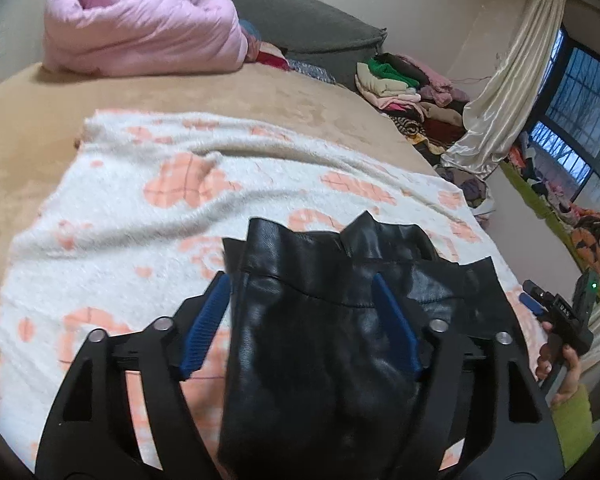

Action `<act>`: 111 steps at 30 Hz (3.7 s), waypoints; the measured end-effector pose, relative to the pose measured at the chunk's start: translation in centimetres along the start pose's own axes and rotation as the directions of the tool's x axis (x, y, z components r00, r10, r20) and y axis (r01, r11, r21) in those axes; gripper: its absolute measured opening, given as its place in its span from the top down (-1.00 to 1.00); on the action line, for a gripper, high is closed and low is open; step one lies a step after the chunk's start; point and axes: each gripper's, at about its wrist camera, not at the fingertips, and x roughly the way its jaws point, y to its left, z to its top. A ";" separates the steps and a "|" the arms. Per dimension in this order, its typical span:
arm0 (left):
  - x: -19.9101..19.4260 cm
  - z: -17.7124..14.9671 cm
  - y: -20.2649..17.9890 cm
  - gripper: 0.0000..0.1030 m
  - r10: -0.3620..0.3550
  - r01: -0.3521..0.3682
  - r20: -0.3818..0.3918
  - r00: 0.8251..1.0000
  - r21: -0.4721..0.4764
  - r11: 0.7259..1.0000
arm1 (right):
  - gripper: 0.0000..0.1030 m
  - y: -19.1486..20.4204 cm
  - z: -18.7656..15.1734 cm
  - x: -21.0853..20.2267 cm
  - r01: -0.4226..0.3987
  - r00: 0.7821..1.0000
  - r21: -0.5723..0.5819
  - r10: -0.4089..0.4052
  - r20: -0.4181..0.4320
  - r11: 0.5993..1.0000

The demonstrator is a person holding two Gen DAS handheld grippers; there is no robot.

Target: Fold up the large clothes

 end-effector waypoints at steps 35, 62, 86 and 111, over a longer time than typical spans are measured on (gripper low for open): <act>8.2 2.8 -1.0 0.81 0.113 -0.115 0.020 0.993 0.126 0.985 | 0.88 -0.6 3.0 7.3 0.157 0.988 -0.087 -0.156 0.014 0.984; 10.6 0.4 2.5 0.09 0.177 -0.173 -0.101 0.979 0.049 0.984 | 0.24 -3.3 0.7 9.8 0.182 0.973 0.010 -0.178 -0.146 0.983; 5.2 -3.7 3.0 -0.77 0.099 -0.115 -0.202 0.974 -0.071 0.991 | -0.71 -2.2 -3.2 1.6 0.134 0.981 0.099 -0.118 -0.157 0.986; 6.7 -5.4 2.6 -0.81 -0.023 -0.011 -0.266 0.964 -0.125 0.992 | 0.46 14.8 -13.0 5.4 -0.062 0.952 -0.279 -0.027 -0.306 0.958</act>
